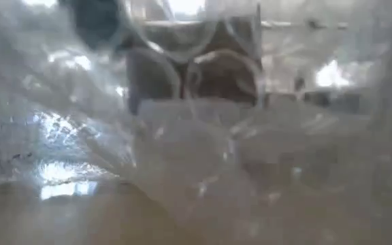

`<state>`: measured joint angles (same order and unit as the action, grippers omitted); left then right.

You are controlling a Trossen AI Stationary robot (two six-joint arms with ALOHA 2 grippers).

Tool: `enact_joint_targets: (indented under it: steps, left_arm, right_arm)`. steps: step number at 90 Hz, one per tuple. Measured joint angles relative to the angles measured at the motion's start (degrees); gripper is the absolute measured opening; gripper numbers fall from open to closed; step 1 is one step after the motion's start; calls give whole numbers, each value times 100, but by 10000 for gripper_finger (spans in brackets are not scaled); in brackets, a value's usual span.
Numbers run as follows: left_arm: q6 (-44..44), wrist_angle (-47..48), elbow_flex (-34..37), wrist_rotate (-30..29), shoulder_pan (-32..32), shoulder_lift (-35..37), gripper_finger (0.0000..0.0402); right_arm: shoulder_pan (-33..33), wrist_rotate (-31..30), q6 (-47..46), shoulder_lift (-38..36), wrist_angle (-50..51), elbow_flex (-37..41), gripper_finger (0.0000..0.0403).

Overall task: Wrap mug
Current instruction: Prepare the bubble wrap

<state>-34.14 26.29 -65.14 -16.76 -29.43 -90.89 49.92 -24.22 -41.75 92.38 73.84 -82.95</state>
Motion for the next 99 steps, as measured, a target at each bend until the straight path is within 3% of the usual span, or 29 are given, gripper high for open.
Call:
enact_joint_targets:
  steps: [26, 42, 60, 79, 88, 99]
  left_arm:
    - [-317, -92, 0, 254, 27, -1037, 75]
    - [-872, 241, 0, 448, 46, -1512, 75]
    - [-2126, 1135, -12, 614, -122, -1511, 75]
    - [-2677, 978, 9, 715, -209, -1209, 75]
    - [-2568, 706, 9, 613, -208, -1187, 75]
    - [-2445, 347, 7, 426, -197, -1152, 75]
  right_arm:
    - [189, 57, -2340, 7, -601, 1374, 0]
    - [74, 971, -3191, -2, -586, 1703, 11]
    - [82, 1766, -3524, -93, -547, 1610, 77]
    - [11, 2318, -2996, -386, -503, 1022, 164]
    - [-68, 1916, -2442, -539, -560, 600, 191]
    - [-222, 467, -1335, -539, -1111, 376, 209]
